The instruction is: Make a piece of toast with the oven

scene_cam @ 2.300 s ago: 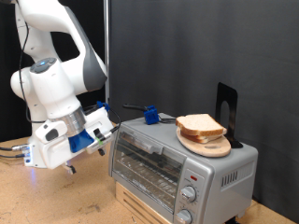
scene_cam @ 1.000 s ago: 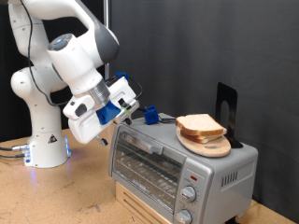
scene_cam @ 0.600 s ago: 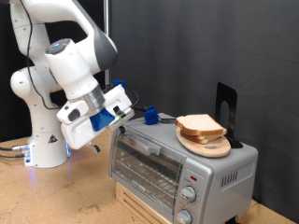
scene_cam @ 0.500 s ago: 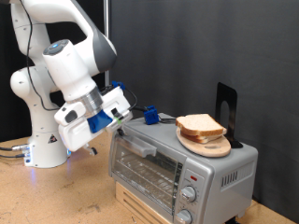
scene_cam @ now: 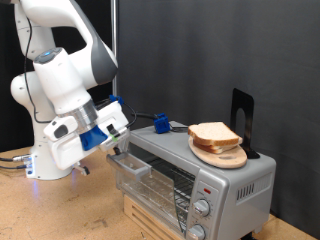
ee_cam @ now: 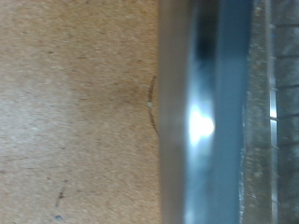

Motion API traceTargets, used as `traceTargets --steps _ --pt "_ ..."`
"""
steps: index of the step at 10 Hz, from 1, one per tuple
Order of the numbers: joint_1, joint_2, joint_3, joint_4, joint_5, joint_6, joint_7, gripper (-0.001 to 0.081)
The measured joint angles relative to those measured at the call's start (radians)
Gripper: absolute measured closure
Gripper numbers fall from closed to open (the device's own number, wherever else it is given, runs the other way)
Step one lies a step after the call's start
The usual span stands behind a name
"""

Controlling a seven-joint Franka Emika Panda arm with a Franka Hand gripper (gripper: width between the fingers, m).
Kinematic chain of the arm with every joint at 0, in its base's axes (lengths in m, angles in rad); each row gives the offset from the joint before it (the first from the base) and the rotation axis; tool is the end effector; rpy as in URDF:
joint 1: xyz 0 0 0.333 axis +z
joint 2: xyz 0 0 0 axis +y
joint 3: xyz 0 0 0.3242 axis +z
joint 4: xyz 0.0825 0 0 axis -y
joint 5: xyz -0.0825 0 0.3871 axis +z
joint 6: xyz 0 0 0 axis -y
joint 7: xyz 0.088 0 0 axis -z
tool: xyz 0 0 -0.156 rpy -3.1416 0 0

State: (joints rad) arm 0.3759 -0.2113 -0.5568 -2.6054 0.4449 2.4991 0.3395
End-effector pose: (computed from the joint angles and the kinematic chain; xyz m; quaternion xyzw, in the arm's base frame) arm 0.4367 -0.0595 0.2827 -0.8905 0.4115 -0.0101 0.1940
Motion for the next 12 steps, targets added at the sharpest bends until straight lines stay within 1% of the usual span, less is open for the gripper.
traceTargets --steps 2,4,6,8,9,10,12 --pt "-0.015 0.020 -0.020 -0.003 -0.020 0.005 -0.021 0.0003" --pt "-0.033 0.054 -0.032 0.000 -0.039 0.027 -0.014 0.0003" --pt "-0.046 0.108 -0.048 0.003 -0.041 0.081 -0.025 0.0003" --pt "-0.051 0.169 -0.066 0.011 -0.039 0.111 -0.043 0.0003" --pt "-0.054 0.203 -0.070 0.017 -0.020 0.123 -0.048 0.0003" --pt "-0.054 0.241 -0.070 0.026 0.022 0.141 -0.061 0.0003" --pt "-0.056 0.328 -0.056 0.068 0.166 0.171 -0.129 0.0003"
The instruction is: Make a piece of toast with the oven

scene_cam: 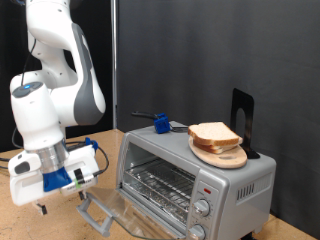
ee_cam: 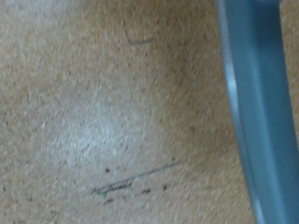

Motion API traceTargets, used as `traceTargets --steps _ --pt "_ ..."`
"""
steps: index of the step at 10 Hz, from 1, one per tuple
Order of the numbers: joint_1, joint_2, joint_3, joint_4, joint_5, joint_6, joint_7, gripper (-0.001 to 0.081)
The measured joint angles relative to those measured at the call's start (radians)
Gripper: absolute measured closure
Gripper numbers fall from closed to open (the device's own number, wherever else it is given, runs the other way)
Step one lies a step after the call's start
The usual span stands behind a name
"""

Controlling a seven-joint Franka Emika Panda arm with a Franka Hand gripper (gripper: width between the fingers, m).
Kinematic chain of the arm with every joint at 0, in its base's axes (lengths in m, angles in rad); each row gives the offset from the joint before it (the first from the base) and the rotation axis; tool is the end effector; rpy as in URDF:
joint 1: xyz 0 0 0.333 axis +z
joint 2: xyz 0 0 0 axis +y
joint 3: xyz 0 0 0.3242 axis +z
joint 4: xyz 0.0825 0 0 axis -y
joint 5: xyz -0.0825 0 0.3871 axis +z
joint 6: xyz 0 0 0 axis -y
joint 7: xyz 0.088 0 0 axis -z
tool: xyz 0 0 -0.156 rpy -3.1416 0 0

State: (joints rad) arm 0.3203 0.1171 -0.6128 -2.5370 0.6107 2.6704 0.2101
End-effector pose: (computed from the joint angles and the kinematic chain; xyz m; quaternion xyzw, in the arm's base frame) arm 0.4431 -0.1460 0.1972 -0.8627 0.4930 -0.0311 0.1082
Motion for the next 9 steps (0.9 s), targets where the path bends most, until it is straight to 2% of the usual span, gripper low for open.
traceTargets --steps 2,4,9 --pt "-0.007 0.088 0.017 0.051 0.075 0.006 -0.029 0.0003" --pt "-0.014 0.131 0.021 0.072 0.077 -0.008 -0.059 0.0003" --pt "-0.018 0.115 -0.009 0.063 0.020 -0.032 -0.136 0.0003"
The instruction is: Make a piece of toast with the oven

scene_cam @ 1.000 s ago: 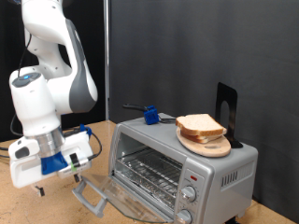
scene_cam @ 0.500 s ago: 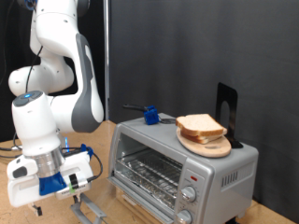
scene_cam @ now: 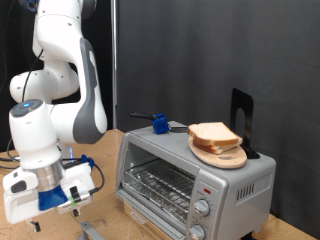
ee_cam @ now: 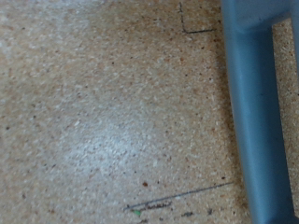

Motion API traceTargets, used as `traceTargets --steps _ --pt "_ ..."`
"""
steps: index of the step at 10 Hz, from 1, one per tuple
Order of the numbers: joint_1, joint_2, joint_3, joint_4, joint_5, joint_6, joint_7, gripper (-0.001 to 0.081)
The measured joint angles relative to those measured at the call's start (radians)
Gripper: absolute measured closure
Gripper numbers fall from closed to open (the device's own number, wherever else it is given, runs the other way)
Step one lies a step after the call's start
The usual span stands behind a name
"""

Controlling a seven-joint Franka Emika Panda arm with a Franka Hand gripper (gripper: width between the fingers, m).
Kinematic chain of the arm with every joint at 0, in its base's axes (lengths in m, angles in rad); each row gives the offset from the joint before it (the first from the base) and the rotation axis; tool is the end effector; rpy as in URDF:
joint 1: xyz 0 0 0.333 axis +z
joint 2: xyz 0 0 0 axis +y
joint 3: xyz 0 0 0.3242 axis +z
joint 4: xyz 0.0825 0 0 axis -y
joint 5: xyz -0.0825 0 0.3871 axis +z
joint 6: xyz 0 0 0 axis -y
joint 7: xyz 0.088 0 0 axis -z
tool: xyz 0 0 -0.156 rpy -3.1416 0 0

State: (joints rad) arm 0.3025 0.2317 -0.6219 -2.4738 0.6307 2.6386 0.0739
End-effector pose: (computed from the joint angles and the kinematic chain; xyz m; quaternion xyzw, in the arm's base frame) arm 0.4482 -0.1657 0.1735 -0.8892 0.4500 -0.0161 0.0808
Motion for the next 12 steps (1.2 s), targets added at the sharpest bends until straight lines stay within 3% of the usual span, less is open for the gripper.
traceTargets --steps 3,8,10,12 --pt "-0.025 -0.087 -0.007 0.001 0.049 -0.064 -0.112 0.0003" --pt "-0.039 -0.290 -0.023 0.016 0.120 -0.352 -0.131 0.0003" --pt "-0.039 -0.289 -0.022 0.016 0.116 -0.373 -0.140 0.0003" --pt "-0.039 -0.341 -0.025 0.040 0.150 -0.489 -0.173 0.0003"
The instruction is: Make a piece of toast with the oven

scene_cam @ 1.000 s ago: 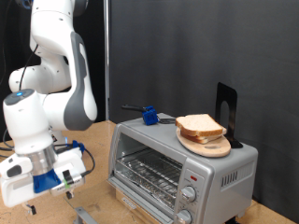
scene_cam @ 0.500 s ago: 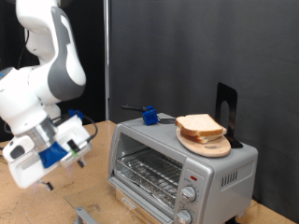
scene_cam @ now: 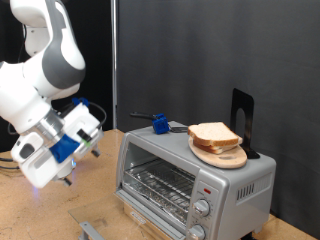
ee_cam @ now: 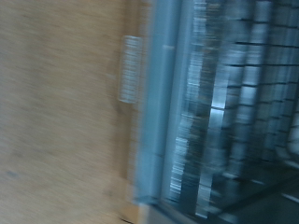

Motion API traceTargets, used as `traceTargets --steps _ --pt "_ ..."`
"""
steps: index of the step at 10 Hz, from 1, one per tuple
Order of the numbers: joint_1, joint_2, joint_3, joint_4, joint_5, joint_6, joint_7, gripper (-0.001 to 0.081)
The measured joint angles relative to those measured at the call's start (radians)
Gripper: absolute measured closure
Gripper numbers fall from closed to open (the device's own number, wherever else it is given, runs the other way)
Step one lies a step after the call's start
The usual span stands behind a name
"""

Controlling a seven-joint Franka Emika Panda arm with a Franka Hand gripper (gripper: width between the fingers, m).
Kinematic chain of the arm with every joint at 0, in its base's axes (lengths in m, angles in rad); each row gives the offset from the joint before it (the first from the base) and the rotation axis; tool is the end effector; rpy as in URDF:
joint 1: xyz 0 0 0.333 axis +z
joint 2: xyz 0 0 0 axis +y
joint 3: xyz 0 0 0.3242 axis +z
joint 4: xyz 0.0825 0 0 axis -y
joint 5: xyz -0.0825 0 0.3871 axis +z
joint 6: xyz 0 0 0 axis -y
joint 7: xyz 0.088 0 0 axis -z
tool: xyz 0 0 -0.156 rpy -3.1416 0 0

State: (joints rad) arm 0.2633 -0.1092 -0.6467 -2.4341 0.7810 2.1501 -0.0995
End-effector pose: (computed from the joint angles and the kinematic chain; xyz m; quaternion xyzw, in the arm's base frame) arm 0.4499 -0.1152 0.3016 -0.8681 0.3607 0.0181 0.3407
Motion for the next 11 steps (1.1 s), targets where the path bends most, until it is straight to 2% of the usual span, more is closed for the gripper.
traceTargets --steps 2,4,5,7,9,11 --pt "0.000 -0.076 0.009 0.008 -0.020 -0.040 0.003 0.0003" --pt "0.000 -0.143 0.046 0.018 -0.087 -0.041 0.070 0.0003" --pt "0.001 -0.164 0.073 0.025 -0.108 -0.025 0.126 0.0003" --pt "0.001 -0.157 0.119 0.041 -0.131 0.008 0.222 0.0003" --pt "0.006 -0.163 0.118 0.041 -0.117 0.003 0.165 0.0003" --pt "0.027 -0.208 0.155 0.042 -0.111 0.036 0.086 0.0003"
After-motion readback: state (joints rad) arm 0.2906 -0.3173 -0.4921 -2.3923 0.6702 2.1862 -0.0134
